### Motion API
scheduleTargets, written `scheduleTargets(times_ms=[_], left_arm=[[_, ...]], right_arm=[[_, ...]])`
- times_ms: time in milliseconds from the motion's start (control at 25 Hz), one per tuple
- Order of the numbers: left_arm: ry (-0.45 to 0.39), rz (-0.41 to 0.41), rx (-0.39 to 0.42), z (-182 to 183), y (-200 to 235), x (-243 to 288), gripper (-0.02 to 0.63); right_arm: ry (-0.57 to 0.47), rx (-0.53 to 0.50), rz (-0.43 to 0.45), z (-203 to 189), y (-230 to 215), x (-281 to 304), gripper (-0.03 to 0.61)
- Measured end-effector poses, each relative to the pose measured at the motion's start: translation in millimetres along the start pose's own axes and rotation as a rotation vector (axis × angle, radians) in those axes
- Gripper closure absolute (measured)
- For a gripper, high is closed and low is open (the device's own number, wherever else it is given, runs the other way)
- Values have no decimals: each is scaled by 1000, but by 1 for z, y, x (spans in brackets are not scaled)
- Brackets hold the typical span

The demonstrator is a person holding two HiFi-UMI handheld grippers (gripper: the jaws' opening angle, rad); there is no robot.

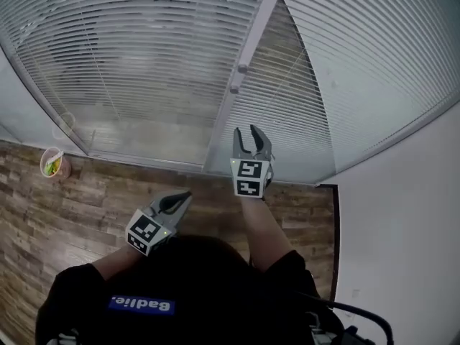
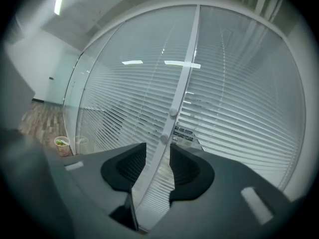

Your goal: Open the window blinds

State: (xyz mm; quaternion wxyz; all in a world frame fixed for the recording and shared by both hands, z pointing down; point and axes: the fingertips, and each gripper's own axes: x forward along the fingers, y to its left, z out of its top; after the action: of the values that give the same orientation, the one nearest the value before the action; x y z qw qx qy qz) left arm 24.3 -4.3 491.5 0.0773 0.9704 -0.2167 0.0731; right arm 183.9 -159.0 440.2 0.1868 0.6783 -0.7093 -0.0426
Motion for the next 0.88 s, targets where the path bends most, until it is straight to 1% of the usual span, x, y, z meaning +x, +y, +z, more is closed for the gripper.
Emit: scheduleTargets(times_ms=[160, 320, 480, 560, 720, 880], left_arm=[[16, 38, -25, -5, -35, 2, 614], [35, 65, -29, -2, -63, 2, 614], [63, 81, -17, -11, -93, 3, 614], [60, 87, -13, -10, -101, 1, 614], [42, 74, -10, -4, -109, 1, 614], [25, 32, -13, -3, -117, 0, 614]], right_arm=[[-23, -24, 53, -14, 7, -45, 436], [-35, 2, 100, -23, 7, -80, 439], [-46, 39, 134, -42, 7, -113, 448], [-53, 52, 151, -46, 12, -126, 451], [-58, 60, 177, -47, 21, -147, 451], [-59, 42, 184, -41, 29, -165, 451]])
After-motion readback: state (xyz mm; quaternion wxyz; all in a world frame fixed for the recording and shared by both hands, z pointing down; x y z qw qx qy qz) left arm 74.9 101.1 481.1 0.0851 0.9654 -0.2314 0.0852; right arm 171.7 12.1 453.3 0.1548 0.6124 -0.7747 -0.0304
